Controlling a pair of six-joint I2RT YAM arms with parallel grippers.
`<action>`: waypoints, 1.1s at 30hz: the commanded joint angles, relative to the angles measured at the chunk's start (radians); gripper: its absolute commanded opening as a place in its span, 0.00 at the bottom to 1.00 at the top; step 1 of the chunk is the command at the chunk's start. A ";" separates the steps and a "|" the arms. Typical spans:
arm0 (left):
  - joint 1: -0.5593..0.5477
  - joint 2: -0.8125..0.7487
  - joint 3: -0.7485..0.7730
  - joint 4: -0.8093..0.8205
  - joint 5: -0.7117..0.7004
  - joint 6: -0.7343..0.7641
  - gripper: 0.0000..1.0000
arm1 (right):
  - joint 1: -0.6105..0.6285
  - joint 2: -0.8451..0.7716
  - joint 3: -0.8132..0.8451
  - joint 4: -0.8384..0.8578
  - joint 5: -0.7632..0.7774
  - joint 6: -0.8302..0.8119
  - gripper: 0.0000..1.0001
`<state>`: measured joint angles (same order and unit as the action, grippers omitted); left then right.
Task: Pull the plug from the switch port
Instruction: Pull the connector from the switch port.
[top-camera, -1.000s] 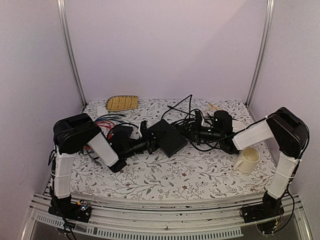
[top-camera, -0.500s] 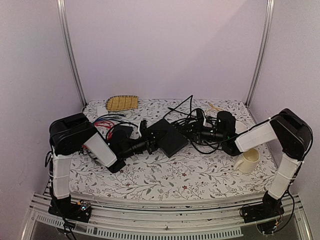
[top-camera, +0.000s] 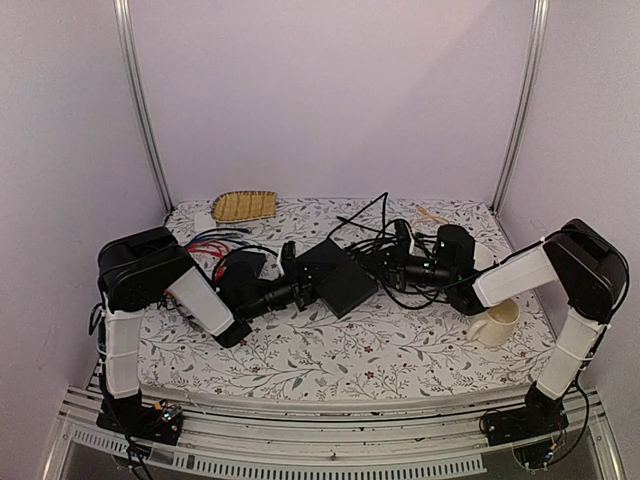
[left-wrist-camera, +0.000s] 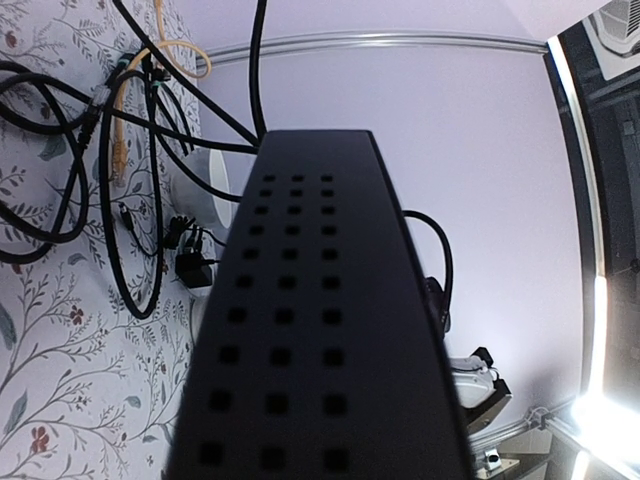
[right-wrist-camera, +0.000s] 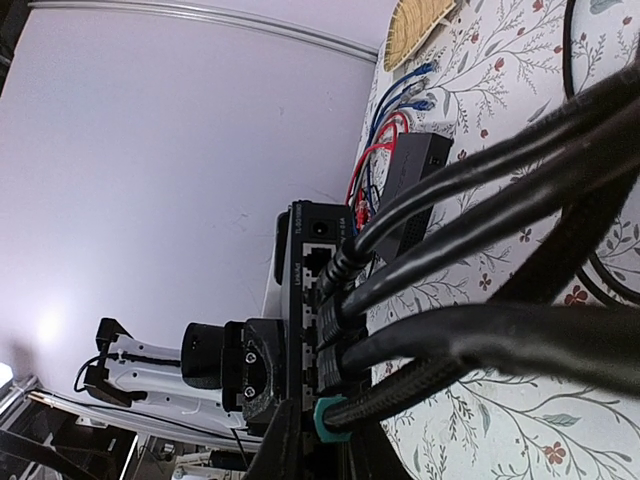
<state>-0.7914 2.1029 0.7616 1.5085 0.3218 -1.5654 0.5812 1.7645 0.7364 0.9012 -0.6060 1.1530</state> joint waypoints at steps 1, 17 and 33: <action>0.033 -0.038 -0.012 0.268 -0.088 -0.003 0.00 | -0.103 -0.020 0.006 0.080 0.165 0.044 0.02; 0.019 0.043 0.099 0.312 -0.150 -0.016 0.00 | -0.097 0.037 0.087 0.068 0.292 0.118 0.01; 0.011 0.026 0.075 0.309 -0.220 0.005 0.00 | -0.098 0.028 0.100 0.049 0.403 0.110 0.01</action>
<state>-0.8028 2.1479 0.8558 1.5047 0.1825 -1.5787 0.5697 1.8023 0.8124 0.9127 -0.4789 1.2716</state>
